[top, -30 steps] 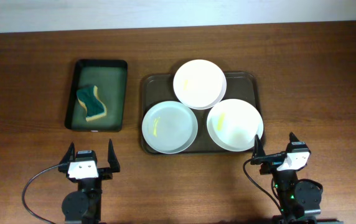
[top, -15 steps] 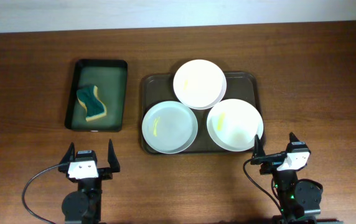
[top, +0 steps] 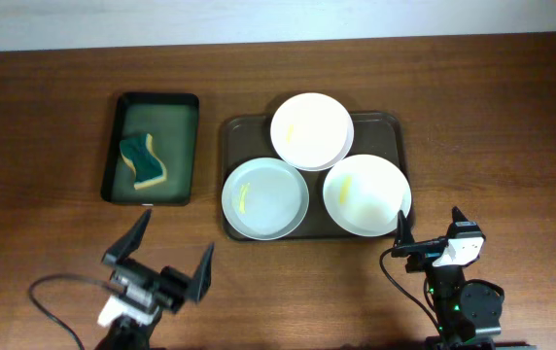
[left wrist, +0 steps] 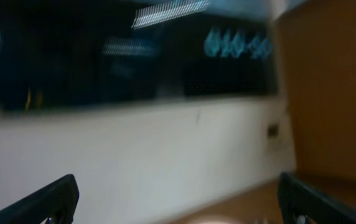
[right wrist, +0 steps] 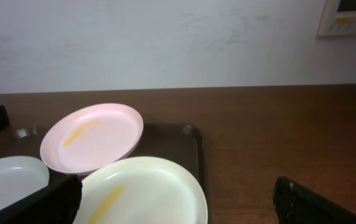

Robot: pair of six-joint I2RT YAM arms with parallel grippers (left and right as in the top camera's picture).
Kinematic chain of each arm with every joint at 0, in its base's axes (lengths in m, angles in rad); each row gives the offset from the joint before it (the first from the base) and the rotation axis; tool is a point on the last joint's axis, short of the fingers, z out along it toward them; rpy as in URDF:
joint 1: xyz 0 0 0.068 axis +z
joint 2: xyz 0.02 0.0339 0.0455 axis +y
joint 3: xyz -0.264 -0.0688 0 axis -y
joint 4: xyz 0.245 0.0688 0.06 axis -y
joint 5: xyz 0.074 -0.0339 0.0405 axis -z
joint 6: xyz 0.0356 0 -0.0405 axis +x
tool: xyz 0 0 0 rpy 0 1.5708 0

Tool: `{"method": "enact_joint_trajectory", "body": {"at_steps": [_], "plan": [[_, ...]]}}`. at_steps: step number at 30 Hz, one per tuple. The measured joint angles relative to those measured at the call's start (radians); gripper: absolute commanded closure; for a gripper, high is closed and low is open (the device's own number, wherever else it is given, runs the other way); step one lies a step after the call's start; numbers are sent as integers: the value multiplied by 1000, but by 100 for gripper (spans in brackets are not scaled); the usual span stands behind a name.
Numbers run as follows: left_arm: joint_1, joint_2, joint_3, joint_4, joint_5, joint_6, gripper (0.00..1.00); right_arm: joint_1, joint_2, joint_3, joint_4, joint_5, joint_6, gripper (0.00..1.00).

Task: Clean dirty plates on tray and stack at the side
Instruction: 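Move the left gripper to the sponge in the water tray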

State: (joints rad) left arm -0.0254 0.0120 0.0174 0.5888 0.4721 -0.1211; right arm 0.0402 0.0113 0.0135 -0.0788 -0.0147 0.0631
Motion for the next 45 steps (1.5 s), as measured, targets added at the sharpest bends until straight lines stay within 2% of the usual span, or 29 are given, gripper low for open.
{"method": "enact_joint_trajectory", "body": {"at_steps": [3,6,8,9,10,11,16,23,28,31,35,42,45], "plan": [[0,1,55,-18,34,33,1,0,0,0,0,0,0,2],[0,46,202,-266,14,128,1,0,0,0,0,0,0,2],[-1,127,367,-520,-44,190,1,0,0,0,0,0,0,2],[-1,193,465,-650,-83,213,0,0,0,0,0,0,0,2],[-1,246,531,-713,-111,229,1,0,0,0,0,0,0,2],[-1,324,637,-859,-143,241,1,0,0,0,1,0,0,2],[-1,682,1006,-1239,-192,275,1,0,1,0,0,0,0,2],[-1,1001,1199,-1328,-222,258,1,0,1,0,0,0,0,2],[0,1295,1534,-1640,-364,206,1,0,1,0,0,0,0,2],[0,1449,1640,-1710,-399,198,1,0,1,0,0,0,0,2],[0,1582,1650,-1709,-438,160,1,0,1,0,0,0,0,2],[71,1730,1686,-1654,-516,-86,1,0,1,0,0,0,0,2],[124,1770,1696,-1589,-529,-136,1,0,1,0,0,0,0,2]]}}
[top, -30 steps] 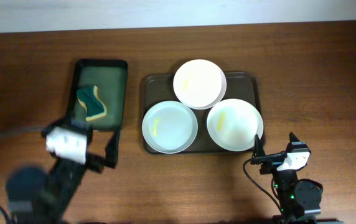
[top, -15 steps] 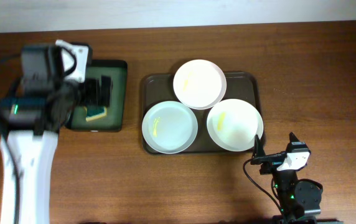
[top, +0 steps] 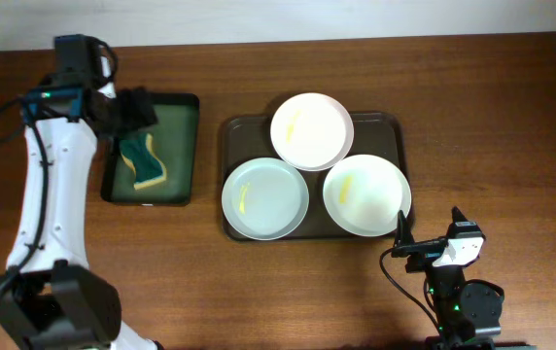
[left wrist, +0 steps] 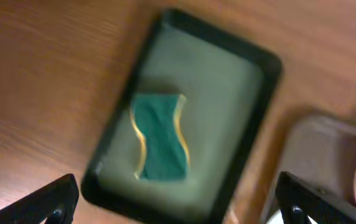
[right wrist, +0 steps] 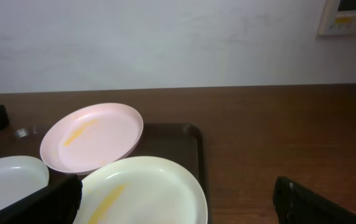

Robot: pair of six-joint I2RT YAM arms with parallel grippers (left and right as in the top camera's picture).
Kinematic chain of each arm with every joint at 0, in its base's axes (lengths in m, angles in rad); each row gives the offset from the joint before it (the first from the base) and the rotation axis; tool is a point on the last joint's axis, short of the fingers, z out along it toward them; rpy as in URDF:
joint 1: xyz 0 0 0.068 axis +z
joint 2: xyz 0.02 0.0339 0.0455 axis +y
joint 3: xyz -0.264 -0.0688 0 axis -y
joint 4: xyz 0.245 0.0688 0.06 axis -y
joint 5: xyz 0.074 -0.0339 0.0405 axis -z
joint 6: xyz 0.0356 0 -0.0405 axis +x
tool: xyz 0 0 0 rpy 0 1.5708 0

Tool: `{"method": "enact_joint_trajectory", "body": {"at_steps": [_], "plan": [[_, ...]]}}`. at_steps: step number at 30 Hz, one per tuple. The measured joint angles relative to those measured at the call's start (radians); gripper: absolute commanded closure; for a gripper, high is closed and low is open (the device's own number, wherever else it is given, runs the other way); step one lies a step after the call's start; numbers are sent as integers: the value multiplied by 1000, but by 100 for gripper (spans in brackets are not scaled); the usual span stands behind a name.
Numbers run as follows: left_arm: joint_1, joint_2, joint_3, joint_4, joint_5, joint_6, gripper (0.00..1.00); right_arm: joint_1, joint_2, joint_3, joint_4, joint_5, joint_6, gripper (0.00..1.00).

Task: Clean dirty plates on tray and stack at the side
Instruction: 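Move the left gripper to the sponge in the water tray, then grasp the yellow-green sponge with the left gripper in the water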

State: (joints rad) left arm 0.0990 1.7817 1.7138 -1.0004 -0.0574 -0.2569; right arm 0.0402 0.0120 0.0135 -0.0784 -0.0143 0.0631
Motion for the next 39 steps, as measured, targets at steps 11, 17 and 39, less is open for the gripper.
{"method": "enact_joint_trajectory", "body": {"at_steps": [11,17,39], "plan": [[25,223,2,80,-7,-44,1,0,0,0,0,0,0,2],[25,327,2,172,-8,-47,5,0,0,0,0,0,0,2],[25,455,5,157,-14,-51,100,0,0,0,0,0,0,2]]}}
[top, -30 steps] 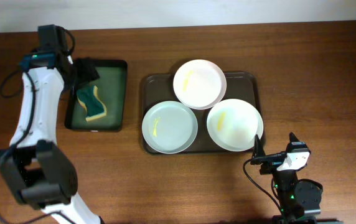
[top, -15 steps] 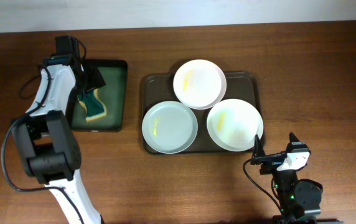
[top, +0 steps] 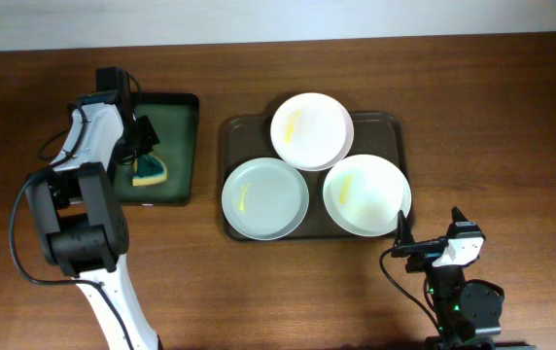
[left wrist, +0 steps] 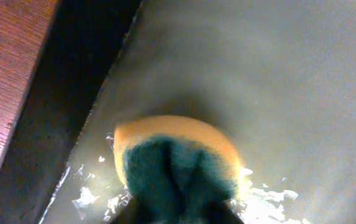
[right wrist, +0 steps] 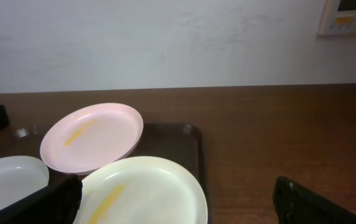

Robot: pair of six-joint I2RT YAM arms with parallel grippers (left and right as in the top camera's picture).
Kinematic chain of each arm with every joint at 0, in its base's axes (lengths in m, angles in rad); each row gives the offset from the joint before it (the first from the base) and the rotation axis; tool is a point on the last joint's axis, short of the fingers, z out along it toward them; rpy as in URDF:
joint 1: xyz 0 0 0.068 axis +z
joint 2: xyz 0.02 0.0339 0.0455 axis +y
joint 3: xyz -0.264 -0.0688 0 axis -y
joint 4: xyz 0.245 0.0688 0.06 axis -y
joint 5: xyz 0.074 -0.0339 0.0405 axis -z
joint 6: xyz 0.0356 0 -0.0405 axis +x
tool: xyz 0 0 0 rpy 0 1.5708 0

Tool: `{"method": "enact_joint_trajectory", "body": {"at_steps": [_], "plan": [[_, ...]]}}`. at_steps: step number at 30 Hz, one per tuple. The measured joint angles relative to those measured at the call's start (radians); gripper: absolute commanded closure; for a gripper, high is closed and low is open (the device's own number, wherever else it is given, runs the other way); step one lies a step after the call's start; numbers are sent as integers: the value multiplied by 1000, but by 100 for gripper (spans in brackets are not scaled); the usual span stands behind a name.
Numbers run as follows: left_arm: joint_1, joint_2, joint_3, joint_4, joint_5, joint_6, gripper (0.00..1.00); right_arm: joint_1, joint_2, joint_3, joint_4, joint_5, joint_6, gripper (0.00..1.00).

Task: Clean dirty plates on tray and stack at the side
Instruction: 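Grasp the yellow-green sponge with the left gripper in the water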

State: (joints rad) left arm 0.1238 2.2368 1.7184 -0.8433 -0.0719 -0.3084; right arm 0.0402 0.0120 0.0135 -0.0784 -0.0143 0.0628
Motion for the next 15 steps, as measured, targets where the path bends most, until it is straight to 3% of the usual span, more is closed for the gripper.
{"method": "enact_joint_trajectory", "body": {"at_steps": [1,2,3,4,14,15], "plan": [[0,0,0,0,0,0,100,0,0,0,0,0,0,2],[-1,0,0,0,0,-3,79,0,0,0,0,0,1,2],[-1,0,0,-1,0,-3,7,0,0,0,0,0,0,2],[-1,0,0,-2,0,-1,1,0,0,0,0,0,1,2],[-1,0,2,-175,89,-6,1,0,0,0,0,0,0,2],[-1,0,2,-192,100,-6,21,0,0,0,0,0,0,2]]}}
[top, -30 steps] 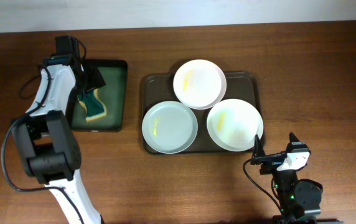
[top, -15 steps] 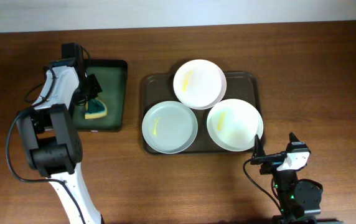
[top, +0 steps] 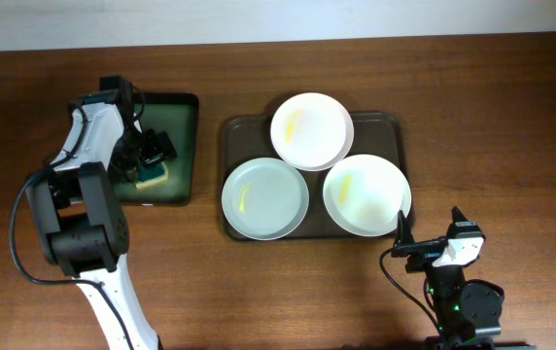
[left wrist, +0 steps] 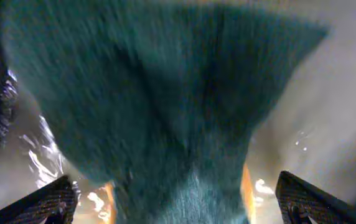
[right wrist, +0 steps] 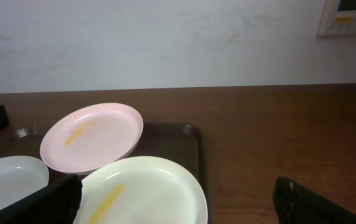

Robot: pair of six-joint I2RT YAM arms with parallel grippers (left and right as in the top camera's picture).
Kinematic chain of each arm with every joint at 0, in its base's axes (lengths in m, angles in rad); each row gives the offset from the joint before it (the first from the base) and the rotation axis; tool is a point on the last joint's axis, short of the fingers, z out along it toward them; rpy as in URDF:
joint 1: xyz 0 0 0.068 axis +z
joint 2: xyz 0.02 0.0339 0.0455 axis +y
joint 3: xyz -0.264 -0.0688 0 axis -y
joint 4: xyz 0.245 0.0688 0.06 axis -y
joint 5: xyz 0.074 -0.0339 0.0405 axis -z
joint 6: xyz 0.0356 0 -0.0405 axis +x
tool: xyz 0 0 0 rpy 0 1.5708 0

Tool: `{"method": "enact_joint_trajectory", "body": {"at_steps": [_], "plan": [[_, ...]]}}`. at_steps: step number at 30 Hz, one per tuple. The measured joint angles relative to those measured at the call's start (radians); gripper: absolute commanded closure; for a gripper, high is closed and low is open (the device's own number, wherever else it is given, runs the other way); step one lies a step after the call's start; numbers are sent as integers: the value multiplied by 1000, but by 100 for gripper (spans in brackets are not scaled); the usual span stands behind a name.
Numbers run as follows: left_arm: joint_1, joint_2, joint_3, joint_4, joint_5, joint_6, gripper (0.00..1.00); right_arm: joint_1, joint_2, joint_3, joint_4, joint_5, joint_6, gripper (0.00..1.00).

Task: Clean dirty plates on tray and stack at the side
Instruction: 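Grasp the yellow-green sponge with the left gripper in the water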

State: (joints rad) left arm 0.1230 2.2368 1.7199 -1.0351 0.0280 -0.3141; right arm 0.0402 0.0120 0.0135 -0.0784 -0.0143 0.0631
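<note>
Three plates with yellow smears lie on the brown tray (top: pixel 227 146): a pink plate (top: pixel 311 130) (right wrist: pixel 94 138) at the back, a pale plate (top: pixel 265 199) (right wrist: pixel 7 180) at the front left and a cream plate (top: pixel 366 194) (right wrist: pixel 147 186) at the front right. A green and yellow sponge (top: pixel 148 174) (left wrist: pixel 159 93) lies in the black tray (top: pixel 183 109) and fills the left wrist view. My left gripper (top: pixel 152 153) (left wrist: pixel 178 199) is low over it, open, fingers on either side of it. My right gripper (top: pixel 428 245) (right wrist: pixel 181 202) stands open in front of the cream plate.
The black tray holds shallow wet liquid that glints around the sponge (left wrist: pixel 22 137). The left arm (top: pixel 88 126) reaches along the table's left side. A white wall (right wrist: pixel 165 37) lies beyond the table's far edge.
The left gripper's fingers, out of sight with the sponge bunched at their middle, now show wide apart at both sides of the sponge. The sponge fills the view. The right arm has not moved.
The left gripper was open near the table's front edge, camera facing the wall. Then it hung open above the black tray and sponge. Then it was down in the tray with the sponge squeezed, and now stands open around it. The plates and right arm stayed put.
</note>
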Motion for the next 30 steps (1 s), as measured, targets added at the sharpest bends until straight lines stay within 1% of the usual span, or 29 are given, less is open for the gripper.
{"method": "enact_joint_trajectory", "body": {"at_steps": [2,5,6,7,8,9,10,11,12,13,16,24,25,26,27,28,30], "plan": [[0,0,0,-27,16,-1,51,0,0,0,0,0,0,2],[0,0,0,-37,26,-1,81,0,0,0,0,0,0,2],[0,0,0,-37,29,3,89,0,0,0,0,0,0,2],[-1,0,0,-37,28,2,94,0,0,0,0,0,0,2],[-1,0,0,-36,29,2,97,0,0,0,0,0,0,2],[-1,0,0,-34,29,0,97,0,0,0,0,0,0,1],[-1,0,0,-34,28,3,88,0,0,0,0,0,0,2],[-1,0,0,-33,29,0,55,0,0,0,0,0,0,2],[-1,0,0,-31,28,1,11,0,0,0,0,0,0,2],[-1,0,0,-27,29,3,1,0,0,0,0,0,0,2],[-2,0,0,3,27,2,1,0,0,0,0,0,0,2],[-2,0,1,174,-48,0,1,0,0,0,0,0,0,2],[-2,0,1,189,-52,0,2,0,0,0,0,0,0,2],[-2,0,1,211,-59,0,14,0,0,0,0,0,0,2],[-2,0,1,219,-62,0,23,0,0,0,0,0,0,2],[-2,0,1,225,-63,-5,37,0,0,0,0,0,-1,2],[-2,0,1,236,-69,-4,75,0,0,0,0,0,0,2]]}}
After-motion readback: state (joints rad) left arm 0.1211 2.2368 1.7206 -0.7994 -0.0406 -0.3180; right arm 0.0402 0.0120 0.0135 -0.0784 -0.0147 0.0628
